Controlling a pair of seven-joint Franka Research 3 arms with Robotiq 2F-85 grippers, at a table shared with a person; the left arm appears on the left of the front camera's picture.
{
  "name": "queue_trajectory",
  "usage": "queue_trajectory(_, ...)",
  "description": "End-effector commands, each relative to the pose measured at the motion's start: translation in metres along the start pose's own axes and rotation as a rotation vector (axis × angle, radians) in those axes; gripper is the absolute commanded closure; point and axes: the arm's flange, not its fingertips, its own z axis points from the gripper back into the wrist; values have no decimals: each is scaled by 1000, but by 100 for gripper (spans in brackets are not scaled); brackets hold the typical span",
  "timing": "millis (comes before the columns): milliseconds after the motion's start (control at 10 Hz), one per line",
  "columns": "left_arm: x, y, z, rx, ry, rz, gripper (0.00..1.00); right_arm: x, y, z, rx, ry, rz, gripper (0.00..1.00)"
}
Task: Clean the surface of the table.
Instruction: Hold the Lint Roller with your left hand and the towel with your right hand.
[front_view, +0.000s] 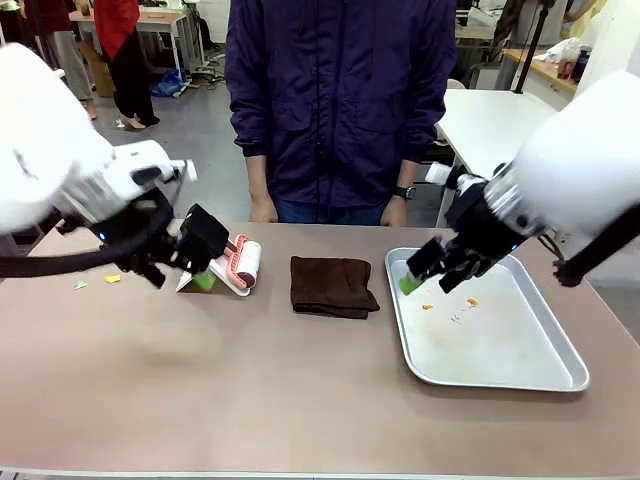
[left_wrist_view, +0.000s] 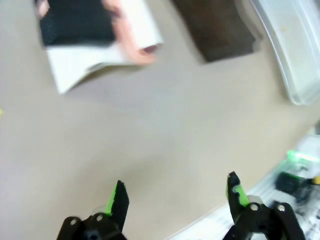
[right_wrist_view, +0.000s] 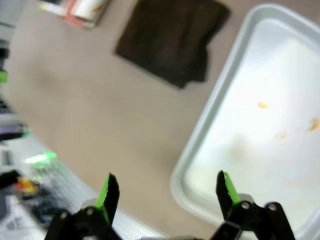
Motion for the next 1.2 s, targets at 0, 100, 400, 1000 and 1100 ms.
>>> queue_trajectory(0,-12,29,45,-317,-127,86,0,-8,-21,46,227,-47,-113,0)
queue_trajectory(100,-21,47,65,-413,-193,135,0,-18,-31,67,302,-101,-141,0)
queue_trajectory(400,-62,127,116,-591,-399,234,0,-73,-103,135,459,-369,-267,0)
queue_trajectory(1000,-175,259,112,-685,-666,578,0,-188,-239,162,644,-648,-578,0)
queue_trajectory(1100,-196,264,106,-701,-727,630,0,-198,-257,159,659,-663,-630,0)
